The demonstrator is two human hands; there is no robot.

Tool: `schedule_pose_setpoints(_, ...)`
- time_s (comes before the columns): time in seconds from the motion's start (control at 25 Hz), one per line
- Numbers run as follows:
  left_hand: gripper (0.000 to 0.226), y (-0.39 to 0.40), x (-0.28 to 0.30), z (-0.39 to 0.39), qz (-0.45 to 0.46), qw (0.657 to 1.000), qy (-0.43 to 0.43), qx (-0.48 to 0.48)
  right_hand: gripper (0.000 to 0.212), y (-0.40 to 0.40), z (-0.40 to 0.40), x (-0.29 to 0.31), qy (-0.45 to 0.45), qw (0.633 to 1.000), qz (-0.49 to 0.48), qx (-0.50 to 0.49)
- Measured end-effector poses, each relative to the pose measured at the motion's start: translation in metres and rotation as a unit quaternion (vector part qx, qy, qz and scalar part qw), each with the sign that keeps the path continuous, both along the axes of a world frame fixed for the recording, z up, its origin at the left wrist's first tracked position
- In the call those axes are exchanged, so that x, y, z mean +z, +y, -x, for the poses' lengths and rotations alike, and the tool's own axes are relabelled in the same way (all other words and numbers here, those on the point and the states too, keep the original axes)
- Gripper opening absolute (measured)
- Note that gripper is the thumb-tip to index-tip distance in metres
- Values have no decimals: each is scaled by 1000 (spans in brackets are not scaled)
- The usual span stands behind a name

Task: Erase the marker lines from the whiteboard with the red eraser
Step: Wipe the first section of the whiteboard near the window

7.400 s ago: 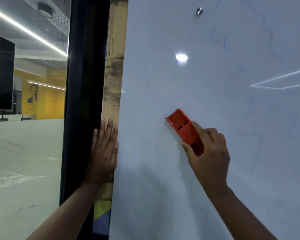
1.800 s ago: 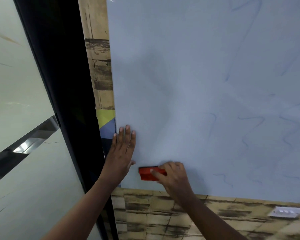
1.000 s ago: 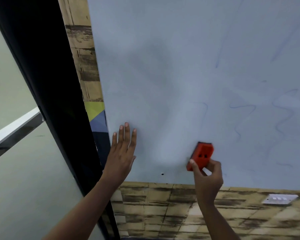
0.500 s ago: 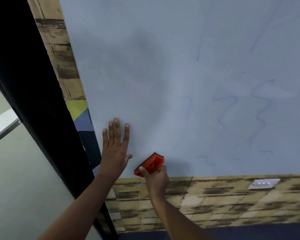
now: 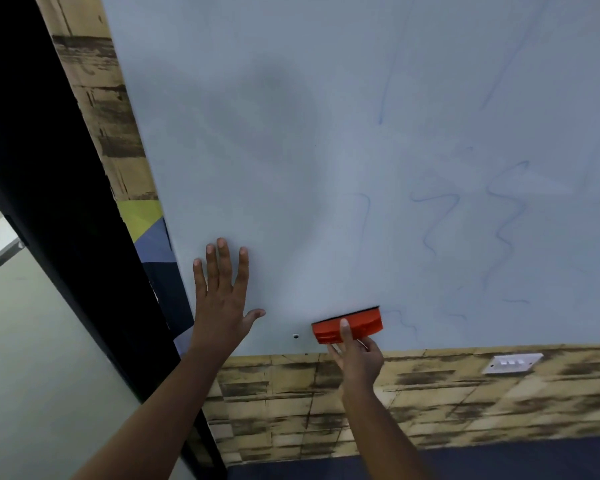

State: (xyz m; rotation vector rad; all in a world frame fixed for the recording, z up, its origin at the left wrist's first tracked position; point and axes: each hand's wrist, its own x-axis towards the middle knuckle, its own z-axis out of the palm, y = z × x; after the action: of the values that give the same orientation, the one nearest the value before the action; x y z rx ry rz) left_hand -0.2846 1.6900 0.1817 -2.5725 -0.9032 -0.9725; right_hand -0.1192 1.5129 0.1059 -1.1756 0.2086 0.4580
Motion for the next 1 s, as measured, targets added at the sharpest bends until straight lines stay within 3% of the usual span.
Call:
schedule_pose_setpoints(0.32,175,8,-4,-7,11,1000,21,18,49,-7,-5,-46,147,987,28,66)
schedule_pose_setpoints(0.4,175,10,-7,-7,8,1000,19,17,50,-10,-5,-52,149,984,30,87)
schedule_pose_setpoints(0.56,174,13,-8,-6,-2,1000,25,15,30,-16,-20,-37,150,987,15,56)
schedule_pose_setpoints(0.64,173,12,-9,-6,-4,1000,24,13,23,-18,-29,-20,88,996,13,3)
schedule_pose_setpoints(0.84,169,7,-9,-5,-15,999,31,24,36,-5,-21,38,-151,984,75,-51)
schedule_pose_setpoints(1.0,140,-36,-1,-14,-11,998,9,56,34,1,-24,50,-142,987,73,-18)
